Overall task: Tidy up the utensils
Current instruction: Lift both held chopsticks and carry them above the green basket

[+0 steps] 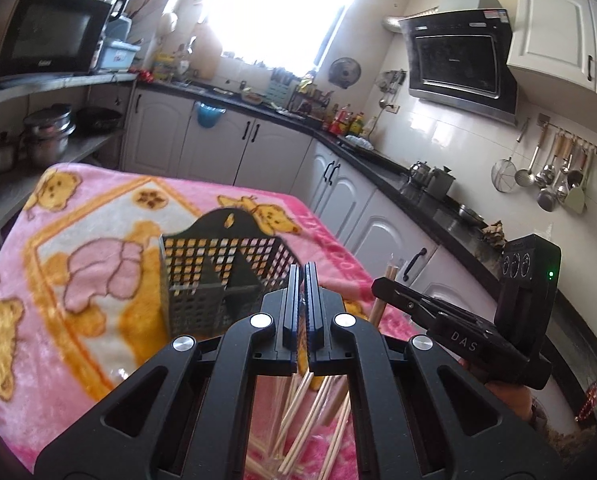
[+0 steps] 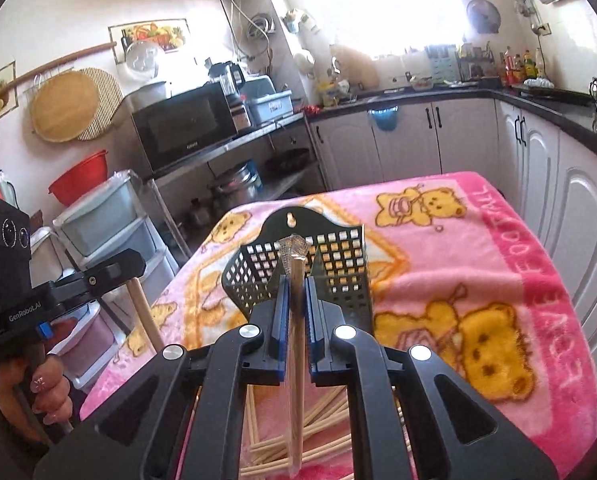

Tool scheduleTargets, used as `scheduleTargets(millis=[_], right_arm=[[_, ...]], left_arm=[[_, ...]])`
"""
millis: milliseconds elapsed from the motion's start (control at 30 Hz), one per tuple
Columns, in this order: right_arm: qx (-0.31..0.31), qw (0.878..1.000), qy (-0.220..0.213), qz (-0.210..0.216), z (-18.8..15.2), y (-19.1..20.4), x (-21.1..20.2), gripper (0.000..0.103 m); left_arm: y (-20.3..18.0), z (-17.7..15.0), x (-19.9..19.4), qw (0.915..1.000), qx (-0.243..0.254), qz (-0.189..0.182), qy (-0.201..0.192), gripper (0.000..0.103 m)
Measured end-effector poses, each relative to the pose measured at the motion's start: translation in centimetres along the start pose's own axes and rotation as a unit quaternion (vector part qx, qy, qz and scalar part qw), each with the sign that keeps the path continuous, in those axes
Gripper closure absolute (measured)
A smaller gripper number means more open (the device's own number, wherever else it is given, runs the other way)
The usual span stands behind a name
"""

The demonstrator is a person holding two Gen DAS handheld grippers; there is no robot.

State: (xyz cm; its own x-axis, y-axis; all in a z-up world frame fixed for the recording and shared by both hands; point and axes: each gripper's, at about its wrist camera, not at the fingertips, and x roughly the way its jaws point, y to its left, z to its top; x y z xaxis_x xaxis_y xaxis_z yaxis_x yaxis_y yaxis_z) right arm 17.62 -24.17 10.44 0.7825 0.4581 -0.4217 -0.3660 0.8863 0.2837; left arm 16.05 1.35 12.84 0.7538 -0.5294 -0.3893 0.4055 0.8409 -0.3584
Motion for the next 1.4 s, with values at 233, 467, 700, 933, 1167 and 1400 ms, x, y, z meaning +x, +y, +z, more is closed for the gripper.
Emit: scheduleTargets(millis=[233, 467, 700, 933, 1167, 1400], right_arm=[[-0.006, 1.000, -0.030, -0.007, 2.4, -0.3, -0.7, 0.097], [-0.025, 0.998, -0.062, -0.010, 5.5, 0.0, -1.1, 0.097], [-0.036, 0.995, -0.095, -0.010, 9.3, 0.3, -0.6, 0.097], [-0.038, 0.992, -0.119, -0.008, 12.9, 0.3, 0.3, 0.097], [-0.046, 0.988, -0.145, -0.016, 14.7, 0.3, 1.4, 0.097], [-0.047, 0.989, -0.141, -0.025, 13.9, -0.7, 3.7, 0.097]], left_arm=[[-1.5, 2.9, 0.3, 0.9993, 0.028, -0.003, -0.024, 0.102], [-1.9, 6.6, 0.5, 0.9972, 0.048, 0.010, -0.057, 0.102], [-1.3, 10.2, 1.2, 0.9944, 0.058, 0.034, -0.082, 0.102], [0.1, 13.1, 2.2, 0.9916, 0.055, 0.061, -0.099, 0.102], [1.7, 14.4, 3.5, 0.9873, 0.056, 0.089, -0.119, 0.102], [3.4, 13.3, 5.8, 0.9877, 0.048, 0.098, -0.112, 0.102]])
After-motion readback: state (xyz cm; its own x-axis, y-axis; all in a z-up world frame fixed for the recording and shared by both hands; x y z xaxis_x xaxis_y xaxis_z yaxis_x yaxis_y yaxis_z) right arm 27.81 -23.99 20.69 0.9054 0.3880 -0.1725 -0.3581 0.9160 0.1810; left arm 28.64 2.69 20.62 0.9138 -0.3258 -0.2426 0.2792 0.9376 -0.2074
